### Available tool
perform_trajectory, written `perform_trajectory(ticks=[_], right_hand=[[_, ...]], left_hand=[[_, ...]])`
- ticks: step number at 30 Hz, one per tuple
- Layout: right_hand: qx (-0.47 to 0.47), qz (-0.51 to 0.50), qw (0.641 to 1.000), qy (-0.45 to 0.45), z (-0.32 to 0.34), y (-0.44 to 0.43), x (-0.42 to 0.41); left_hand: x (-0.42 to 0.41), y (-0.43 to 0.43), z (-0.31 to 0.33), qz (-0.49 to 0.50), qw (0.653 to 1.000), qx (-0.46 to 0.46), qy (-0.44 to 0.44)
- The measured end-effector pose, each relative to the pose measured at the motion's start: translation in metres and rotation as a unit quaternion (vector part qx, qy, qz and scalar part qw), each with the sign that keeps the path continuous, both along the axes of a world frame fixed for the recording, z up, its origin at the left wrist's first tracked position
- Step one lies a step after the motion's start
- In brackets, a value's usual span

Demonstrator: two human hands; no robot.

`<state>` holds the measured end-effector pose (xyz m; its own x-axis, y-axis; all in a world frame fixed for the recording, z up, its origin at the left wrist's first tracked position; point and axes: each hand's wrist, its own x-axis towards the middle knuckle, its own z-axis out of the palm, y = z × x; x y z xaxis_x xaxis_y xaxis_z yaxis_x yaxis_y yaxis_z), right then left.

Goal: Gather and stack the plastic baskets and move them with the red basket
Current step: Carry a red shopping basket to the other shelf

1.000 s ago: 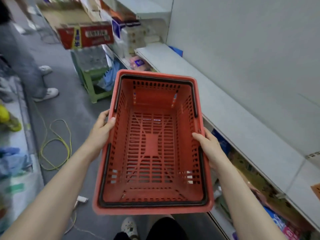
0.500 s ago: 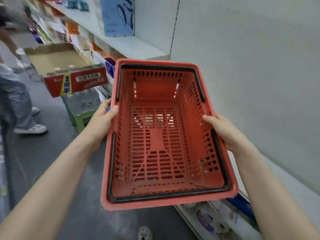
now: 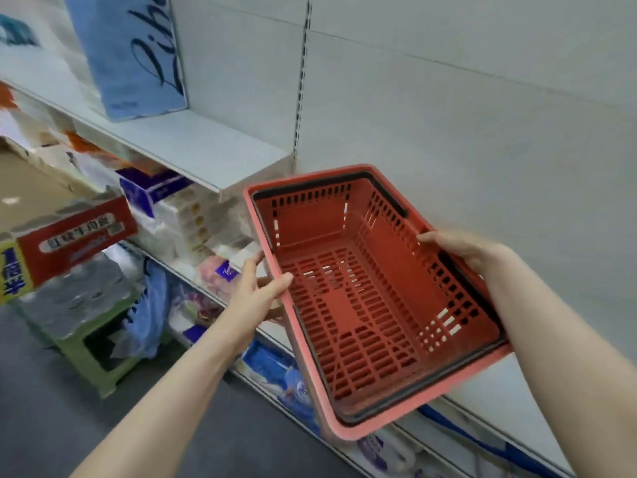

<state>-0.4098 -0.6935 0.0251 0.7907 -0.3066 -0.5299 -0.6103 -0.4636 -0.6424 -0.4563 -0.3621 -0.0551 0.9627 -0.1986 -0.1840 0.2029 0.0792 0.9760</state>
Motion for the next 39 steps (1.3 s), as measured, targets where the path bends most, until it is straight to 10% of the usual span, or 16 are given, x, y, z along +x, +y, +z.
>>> perform_trajectory(ticks=[8,14,20,26,39], right_hand=[[-0.075,-0.03,0.997,-0.008,-0.015,0.002,0.041],[-0.36,0.024,0.924,-0.125,-0.019,0.021,0.017],[-0.292,0.034,0.904,-0.309,-0.026,0.124,-0.117],[-0.32,0.201,0.909,-0.174,-0.023,0.193,-0.146],[-0.492,0.045,0.852,-0.174,-0.039,0.122,-0.12]], left_hand=[[0.062,0.009,-0.011,-0.098,0.995,-0.007,-0.026],[0.061,0.005,0.001,-0.077,0.985,0.1,-0.118],[0.075,0.009,-0.009,-0.086,0.817,0.355,-0.446],[0.091,0.011,-0.002,-0.087,0.671,0.417,-0.606],[0.124,-0.002,0.011,-0.156,0.586,0.491,-0.625]])
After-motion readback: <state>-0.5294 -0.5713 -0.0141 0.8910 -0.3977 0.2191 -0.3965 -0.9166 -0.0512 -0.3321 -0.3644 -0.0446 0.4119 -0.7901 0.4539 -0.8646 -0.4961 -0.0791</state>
